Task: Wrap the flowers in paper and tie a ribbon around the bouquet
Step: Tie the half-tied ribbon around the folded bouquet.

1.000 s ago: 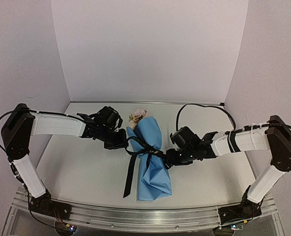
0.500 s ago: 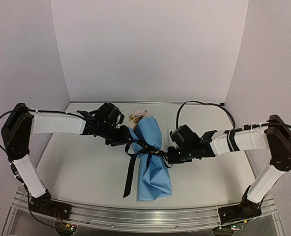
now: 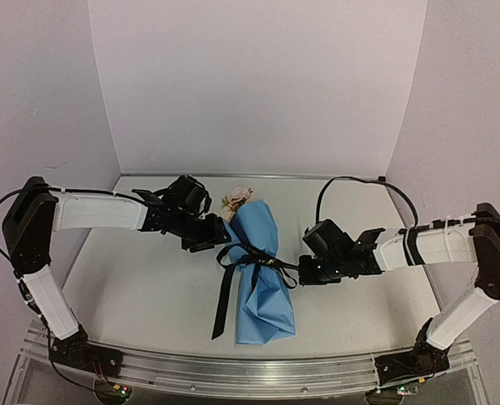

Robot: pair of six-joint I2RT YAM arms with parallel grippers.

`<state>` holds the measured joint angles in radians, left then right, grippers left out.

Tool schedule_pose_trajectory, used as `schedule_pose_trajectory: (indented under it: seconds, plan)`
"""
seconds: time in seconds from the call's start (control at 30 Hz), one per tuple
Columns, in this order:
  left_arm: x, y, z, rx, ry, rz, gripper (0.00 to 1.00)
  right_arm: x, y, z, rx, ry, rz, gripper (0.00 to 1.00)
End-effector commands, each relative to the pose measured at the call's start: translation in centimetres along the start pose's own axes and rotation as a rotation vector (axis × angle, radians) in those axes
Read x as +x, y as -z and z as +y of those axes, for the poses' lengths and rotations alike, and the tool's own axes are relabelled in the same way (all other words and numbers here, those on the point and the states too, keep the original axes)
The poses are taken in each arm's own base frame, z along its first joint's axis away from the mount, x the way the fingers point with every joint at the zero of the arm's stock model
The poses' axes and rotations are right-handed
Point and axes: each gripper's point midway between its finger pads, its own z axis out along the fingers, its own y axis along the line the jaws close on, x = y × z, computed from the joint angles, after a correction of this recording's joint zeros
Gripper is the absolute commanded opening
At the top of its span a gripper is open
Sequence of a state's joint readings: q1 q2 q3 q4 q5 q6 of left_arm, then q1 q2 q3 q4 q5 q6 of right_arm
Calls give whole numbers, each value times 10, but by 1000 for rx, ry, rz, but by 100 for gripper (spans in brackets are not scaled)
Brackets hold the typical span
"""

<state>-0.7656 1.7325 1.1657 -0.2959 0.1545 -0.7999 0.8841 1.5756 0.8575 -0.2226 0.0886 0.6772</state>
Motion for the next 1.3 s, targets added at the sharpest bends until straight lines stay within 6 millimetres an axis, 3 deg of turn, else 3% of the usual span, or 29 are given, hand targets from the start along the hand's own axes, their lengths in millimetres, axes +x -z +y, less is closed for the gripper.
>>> schedule_pose_trajectory:
  seconds: [0.0, 0.3, 0.63, 1.27]
  plan:
    - [4, 8, -7, 19, 30, -5, 58, 1, 8, -12, 35, -16, -27, 0]
    - [23, -2, -12, 37, 90, 18, 61, 12, 12, -24, 66, -20, -20, 0]
    - [33, -11, -13, 36, 135, 32, 54, 22, 16, -35, 92, -27, -20, 0]
    - [44, -17, -17, 27, 145, 51, 51, 38, 23, -52, 123, -57, -16, 0]
